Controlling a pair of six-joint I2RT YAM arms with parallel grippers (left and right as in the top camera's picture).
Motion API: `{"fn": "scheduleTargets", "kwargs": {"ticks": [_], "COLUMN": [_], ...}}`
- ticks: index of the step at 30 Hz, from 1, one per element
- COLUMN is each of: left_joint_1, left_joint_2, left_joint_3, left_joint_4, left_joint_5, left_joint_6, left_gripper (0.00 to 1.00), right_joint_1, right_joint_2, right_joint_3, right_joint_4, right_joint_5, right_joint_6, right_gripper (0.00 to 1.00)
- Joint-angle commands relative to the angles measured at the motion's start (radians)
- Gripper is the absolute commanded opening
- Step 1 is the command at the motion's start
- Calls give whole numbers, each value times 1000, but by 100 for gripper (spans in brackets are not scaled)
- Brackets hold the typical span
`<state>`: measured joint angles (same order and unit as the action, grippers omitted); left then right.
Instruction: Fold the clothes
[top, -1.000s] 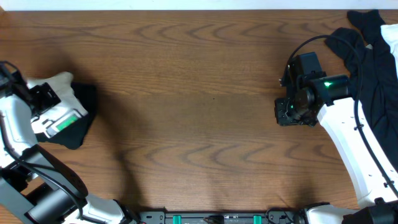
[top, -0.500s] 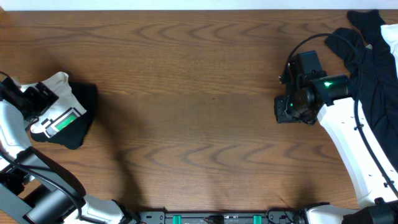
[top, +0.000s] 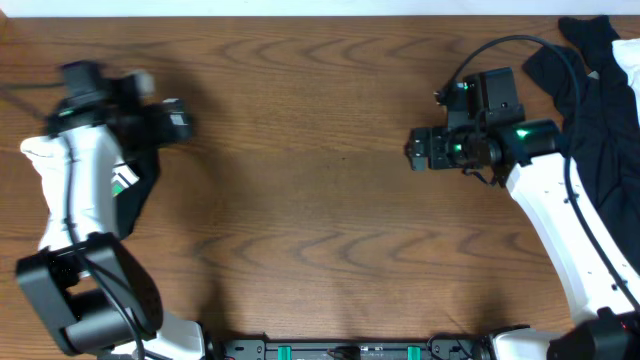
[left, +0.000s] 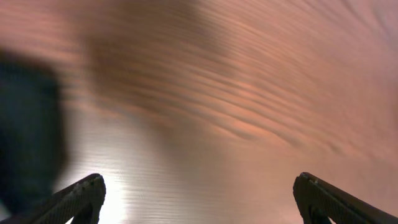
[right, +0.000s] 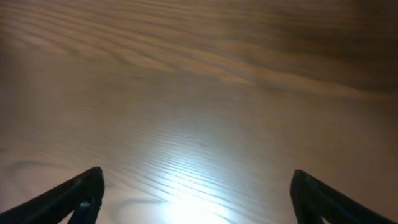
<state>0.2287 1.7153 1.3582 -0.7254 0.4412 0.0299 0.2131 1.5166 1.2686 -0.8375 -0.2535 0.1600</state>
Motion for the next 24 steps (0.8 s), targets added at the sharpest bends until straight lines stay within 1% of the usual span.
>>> {"fn": "scheduleTargets", "kwargs": {"ticks": [1,5,7,8,11,14,18,21,24], "left_joint_1": [-127,-265,-303,-314,-319,-309,-287,-285,-287], "left_joint_2": [-23,-23,-23,-23,-23,-29,-61,-116,-212], "left_joint_3": [26,26,26,26,26,26,26,13,-42], "left_joint_4": [-27,-56,-73,-85,-126,-193,-275,-307,-309], "left_joint_5": [14,-47,-116,-142,-147,-147,-147,-159,-209], "left_joint_6": [53,52,51,31,-51,-50,-30,3,-2], "left_gripper": [98,98,98,98,98,98,98,98,98], "right_joint_1": [-35,-72,-87,-93,-113,-135,-182,-195,-187], "right_joint_2": [44,67,71,72,71,69,52,5,-82], "right_joint_3": [-8,-8,-8,-8,-8,-8,-8,-8,-12], "right_joint_4": [45,138,169,179,191,140,10,-86,-167], "right_joint_5": [-243,-412,-420,-412,-346,-305,-168,-84,5], "right_joint_6": [-50,-76,-76,-76,-76,-98,31,22,7], "right_gripper": [99,99,99,99,99,99,99,99,99]}}
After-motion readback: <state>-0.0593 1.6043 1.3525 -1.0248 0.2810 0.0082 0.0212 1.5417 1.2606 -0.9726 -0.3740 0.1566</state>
